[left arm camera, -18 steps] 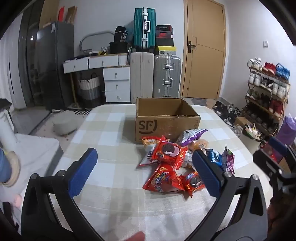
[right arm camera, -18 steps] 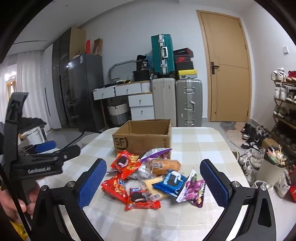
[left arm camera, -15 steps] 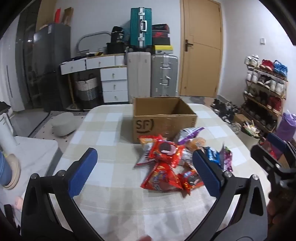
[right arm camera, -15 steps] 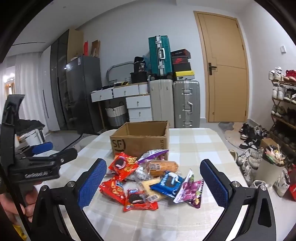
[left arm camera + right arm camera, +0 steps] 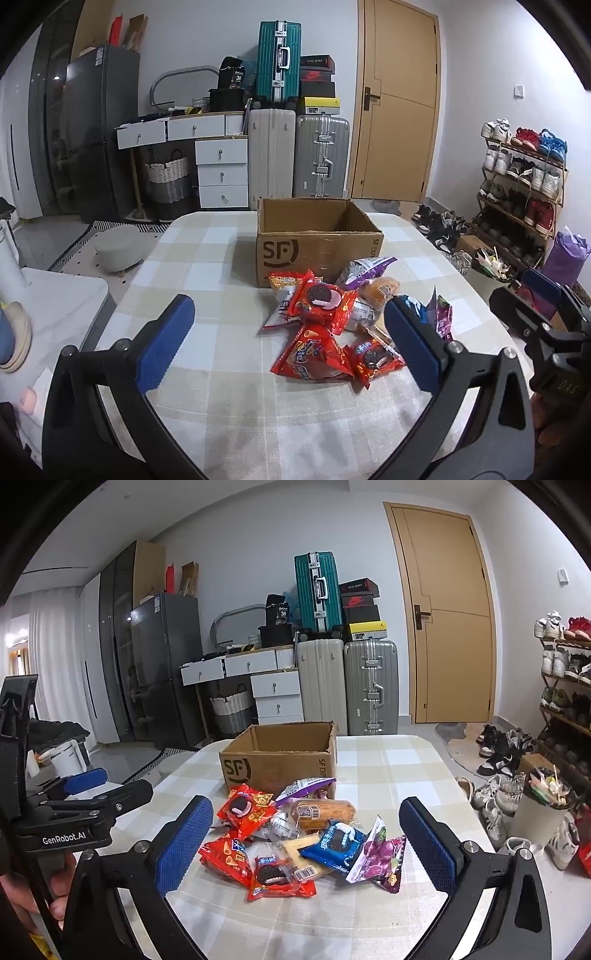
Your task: Organize snacks
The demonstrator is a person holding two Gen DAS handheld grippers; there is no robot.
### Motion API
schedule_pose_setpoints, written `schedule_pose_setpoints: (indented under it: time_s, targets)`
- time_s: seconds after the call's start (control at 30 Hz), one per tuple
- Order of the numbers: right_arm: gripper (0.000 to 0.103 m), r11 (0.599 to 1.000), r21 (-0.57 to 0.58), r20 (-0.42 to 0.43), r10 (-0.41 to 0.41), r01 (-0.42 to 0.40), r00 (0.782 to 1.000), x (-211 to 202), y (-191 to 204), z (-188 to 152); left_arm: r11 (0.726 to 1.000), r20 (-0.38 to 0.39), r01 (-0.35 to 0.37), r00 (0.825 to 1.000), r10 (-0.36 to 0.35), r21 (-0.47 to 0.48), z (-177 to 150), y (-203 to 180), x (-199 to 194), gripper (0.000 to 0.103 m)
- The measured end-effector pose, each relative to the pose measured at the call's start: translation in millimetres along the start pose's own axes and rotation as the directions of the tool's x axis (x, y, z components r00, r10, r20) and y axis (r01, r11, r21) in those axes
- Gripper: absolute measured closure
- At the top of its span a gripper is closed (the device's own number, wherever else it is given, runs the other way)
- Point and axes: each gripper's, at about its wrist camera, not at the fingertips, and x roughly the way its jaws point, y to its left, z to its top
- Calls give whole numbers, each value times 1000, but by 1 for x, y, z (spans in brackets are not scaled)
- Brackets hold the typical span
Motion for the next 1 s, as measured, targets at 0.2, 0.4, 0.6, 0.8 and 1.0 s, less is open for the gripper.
schedule_pose_setpoints:
  time_s: [0.2,0.4,0.6,0.8,1.0]
  targets:
    - [0,1000,-1,-1,-13,13,1000,-1,-1,2,1000,2,6,1000,-6,0,0,2,-1,1]
    - [0,1000,12,-2,-9,9,1000,-4,-4,-1,1000,8,9,1000,-9,-9,-1,2,-6,1]
    - [0,1000,10,-1,-14,14,1000,-6,-3,0,1000,1,17,1000,-17,-14,-1,1,-5,1]
    - [0,1000,9,3,-15,15,1000,-7,-5,0,999,-7,20,1000,-21,-39,-4,5,-1,1]
    - [0,1000,7,2,-14,14,1000,-8,-5,2,998,-24,25,999,-27,-57,-8,9,4,1]
